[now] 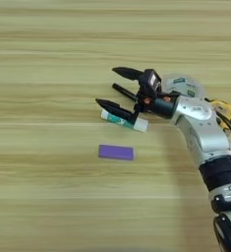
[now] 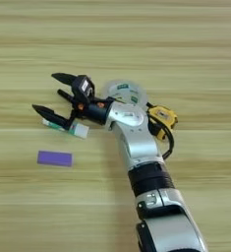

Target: Move the objects on the table

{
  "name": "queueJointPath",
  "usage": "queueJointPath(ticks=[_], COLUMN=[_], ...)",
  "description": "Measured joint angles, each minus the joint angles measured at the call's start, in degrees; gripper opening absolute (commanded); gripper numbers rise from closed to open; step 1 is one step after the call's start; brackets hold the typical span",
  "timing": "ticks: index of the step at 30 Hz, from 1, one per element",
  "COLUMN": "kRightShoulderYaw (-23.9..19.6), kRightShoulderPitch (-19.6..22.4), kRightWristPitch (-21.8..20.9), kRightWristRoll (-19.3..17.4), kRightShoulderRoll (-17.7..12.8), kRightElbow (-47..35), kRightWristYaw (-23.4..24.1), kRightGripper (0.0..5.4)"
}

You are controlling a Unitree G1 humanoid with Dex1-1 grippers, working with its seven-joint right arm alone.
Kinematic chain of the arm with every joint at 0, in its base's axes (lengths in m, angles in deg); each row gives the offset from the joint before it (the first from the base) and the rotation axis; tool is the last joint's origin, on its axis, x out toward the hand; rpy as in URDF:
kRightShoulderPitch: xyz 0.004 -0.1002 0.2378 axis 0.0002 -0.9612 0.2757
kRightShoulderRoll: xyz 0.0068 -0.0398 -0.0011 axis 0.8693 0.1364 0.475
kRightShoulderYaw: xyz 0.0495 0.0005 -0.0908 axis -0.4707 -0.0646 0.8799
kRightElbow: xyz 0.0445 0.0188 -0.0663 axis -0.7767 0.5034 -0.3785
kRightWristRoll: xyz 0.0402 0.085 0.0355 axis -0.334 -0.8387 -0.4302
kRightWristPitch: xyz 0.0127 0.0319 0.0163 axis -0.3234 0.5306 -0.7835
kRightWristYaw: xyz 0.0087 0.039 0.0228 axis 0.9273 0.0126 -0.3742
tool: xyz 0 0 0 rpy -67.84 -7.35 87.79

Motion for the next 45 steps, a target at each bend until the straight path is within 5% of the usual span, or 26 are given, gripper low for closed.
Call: queueJointPath(ticks=[13,28,45], kRightShoulderYaw=[0.2,2.2,5.0], kRightShoulderPitch=[1.7,2.4,3.3], kRightWristPitch=[4.9,25.0,20.8], kRightWristRoll=[4.3,3.2,9.2], kRightShoulderRoll=[-0.1,-1.7,-2.3], kRightElbow=[3.8,1.3,6.8], kRightWristYaw=[7.3,2.2,3.6], kRightGripper=[5.35,5.35,5.35])
